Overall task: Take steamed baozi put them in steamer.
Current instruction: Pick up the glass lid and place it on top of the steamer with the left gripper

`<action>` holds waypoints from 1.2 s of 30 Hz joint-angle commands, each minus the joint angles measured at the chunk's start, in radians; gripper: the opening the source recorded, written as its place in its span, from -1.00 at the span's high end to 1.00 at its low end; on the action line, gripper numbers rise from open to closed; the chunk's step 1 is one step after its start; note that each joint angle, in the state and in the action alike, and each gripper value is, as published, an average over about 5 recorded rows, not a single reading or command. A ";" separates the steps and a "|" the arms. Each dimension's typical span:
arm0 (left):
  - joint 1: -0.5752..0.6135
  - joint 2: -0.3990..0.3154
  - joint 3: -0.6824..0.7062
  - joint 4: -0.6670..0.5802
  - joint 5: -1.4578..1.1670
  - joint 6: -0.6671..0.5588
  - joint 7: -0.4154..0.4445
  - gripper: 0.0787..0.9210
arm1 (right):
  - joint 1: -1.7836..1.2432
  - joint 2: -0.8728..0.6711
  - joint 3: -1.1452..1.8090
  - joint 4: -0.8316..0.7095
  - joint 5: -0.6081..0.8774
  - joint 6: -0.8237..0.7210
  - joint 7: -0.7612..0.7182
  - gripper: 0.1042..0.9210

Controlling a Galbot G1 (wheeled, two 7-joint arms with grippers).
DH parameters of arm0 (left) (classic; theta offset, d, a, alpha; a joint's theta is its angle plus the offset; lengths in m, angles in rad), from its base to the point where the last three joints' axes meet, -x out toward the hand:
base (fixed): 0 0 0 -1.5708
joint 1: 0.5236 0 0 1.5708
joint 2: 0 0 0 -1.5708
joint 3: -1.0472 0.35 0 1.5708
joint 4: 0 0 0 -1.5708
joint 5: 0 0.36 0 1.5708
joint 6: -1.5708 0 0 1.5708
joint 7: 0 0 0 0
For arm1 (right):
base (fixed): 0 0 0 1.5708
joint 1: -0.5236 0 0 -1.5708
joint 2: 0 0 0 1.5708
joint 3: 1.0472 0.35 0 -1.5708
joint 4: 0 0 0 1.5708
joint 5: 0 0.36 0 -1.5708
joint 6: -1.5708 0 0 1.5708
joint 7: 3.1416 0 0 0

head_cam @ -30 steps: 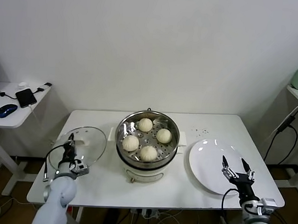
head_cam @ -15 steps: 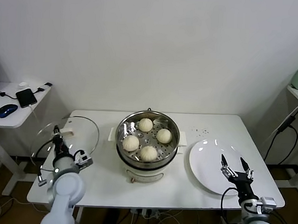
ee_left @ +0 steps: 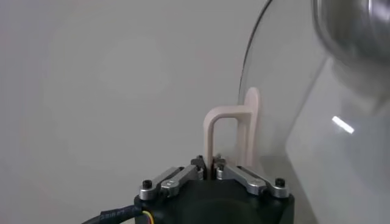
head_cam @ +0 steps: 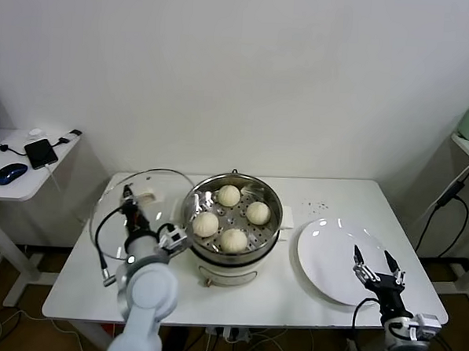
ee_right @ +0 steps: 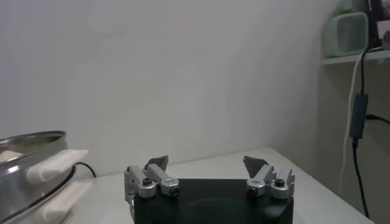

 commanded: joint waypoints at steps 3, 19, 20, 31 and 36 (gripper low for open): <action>-0.088 -0.064 0.270 -0.004 -0.007 0.043 0.089 0.82 | -0.005 0.016 0.024 -0.026 -0.021 0.003 -0.003 -0.76; -0.261 -0.064 0.410 0.252 -0.228 0.057 -0.043 0.82 | 0.004 0.037 0.032 -0.036 -0.041 0.001 -0.005 -0.76; -0.263 -0.064 0.407 0.264 -0.212 0.059 -0.046 0.82 | 0.004 0.037 0.032 -0.036 -0.040 0.001 -0.005 -0.76; -0.241 -0.064 0.394 0.308 -0.095 0.059 -0.046 0.82 | 0.021 0.037 0.027 -0.040 -0.038 0.000 -0.006 -0.76; -0.249 -0.064 0.393 0.321 -0.090 0.059 -0.044 0.82 | 0.020 0.038 0.026 -0.042 -0.037 0.002 -0.006 -0.76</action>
